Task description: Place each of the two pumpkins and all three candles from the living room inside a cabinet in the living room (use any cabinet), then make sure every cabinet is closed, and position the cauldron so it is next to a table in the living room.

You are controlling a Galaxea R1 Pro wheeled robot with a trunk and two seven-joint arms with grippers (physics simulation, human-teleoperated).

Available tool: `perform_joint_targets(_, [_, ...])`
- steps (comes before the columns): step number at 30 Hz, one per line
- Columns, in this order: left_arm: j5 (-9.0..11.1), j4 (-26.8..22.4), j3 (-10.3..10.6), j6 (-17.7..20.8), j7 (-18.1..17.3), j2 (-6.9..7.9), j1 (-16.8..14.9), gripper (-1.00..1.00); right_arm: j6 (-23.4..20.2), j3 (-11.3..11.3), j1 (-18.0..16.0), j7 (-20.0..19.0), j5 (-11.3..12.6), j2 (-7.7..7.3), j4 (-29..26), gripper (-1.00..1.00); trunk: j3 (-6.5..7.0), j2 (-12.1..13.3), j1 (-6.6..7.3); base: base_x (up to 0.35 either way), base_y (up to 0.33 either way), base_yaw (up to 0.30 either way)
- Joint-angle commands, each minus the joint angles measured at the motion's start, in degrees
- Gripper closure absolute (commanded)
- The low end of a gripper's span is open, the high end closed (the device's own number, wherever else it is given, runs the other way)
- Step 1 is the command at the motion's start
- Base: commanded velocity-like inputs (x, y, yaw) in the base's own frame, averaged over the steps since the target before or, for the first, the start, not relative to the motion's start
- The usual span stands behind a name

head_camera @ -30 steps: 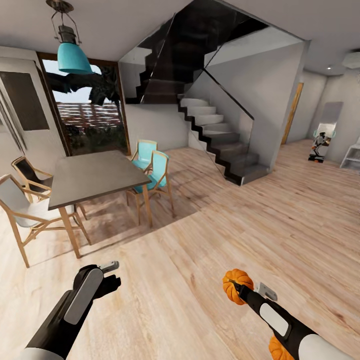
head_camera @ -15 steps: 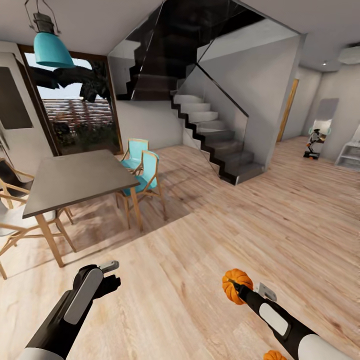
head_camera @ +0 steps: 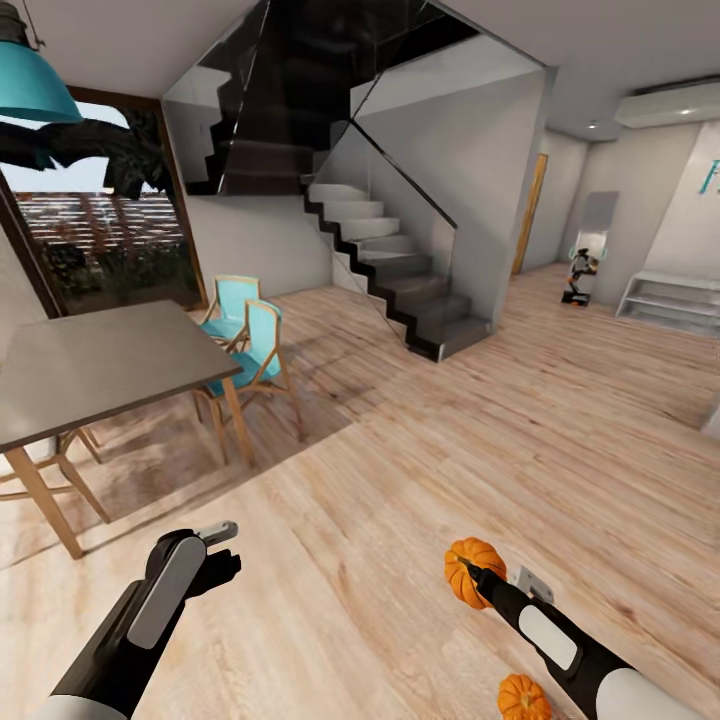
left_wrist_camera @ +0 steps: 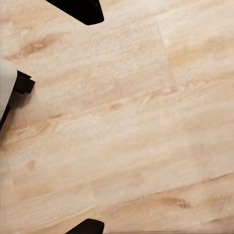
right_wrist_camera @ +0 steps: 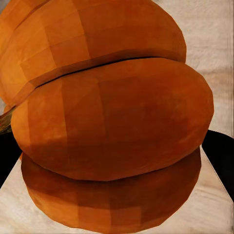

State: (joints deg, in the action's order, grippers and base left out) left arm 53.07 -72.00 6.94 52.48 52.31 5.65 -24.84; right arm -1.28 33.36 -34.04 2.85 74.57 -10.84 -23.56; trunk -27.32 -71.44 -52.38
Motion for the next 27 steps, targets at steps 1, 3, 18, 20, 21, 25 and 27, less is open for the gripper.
perform_joint_targets(1, [0.5,-0.1,0.1,0.1,0.6,0.06,0.0,-1.00,-0.1,0.3,-0.1,0.4,0.2,-0.05,-0.1,1.00,-0.10,0.0,0.00,0.000,0.000,-0.255])
perform_joint_targets(3, [0.5,-0.1,0.1,0.1,0.6,0.06,0.0,-1.00,-0.1,0.3,-0.1,0.4,0.2,-0.05,-0.1,1.00,-0.16,0.0,0.00,0.000,0.000,-0.258])
perform_joint_targets(18, [0.5,-0.1,0.1,0.1,0.6,0.06,0.0,-1.00,-0.1,0.3,-0.1,0.4,0.3,0.01,1.0,1.00,-0.45,0.0,0.00,0.026,-0.009,-0.265])
perform_joint_targets(20, [0.5,-0.1,0.2,0.1,0.6,0.06,0.0,-1.00,-0.1,0.3,-0.1,0.4,0.3,0.02,1.0,1.00,-0.46,0.0,0.00,0.185,-0.130,-0.266])
perform_joint_targets(21, [0.5,-0.1,0.2,0.1,0.6,0.04,0.0,-1.00,-0.1,0.3,-0.1,0.4,0.3,-0.02,1.1,1.00,-0.48,0.0,0.00,0.220,-0.169,-0.240])
perform_joint_targets(25, [0.5,-0.1,0.2,0.1,0.6,0.06,0.0,-1.00,0.1,0.3,-0.1,0.3,0.3,-0.05,1.1,1.00,-0.53,0.0,0.00,0.231,-0.182,-0.117])
perform_joint_targets(27, [0.5,-0.1,0.2,0.1,0.6,0.00,0.0,-1.00,0.3,0.3,-0.1,0.2,0.2,-0.02,1.1,1.00,-0.53,0.0,0.00,0.236,-0.189,-0.022])
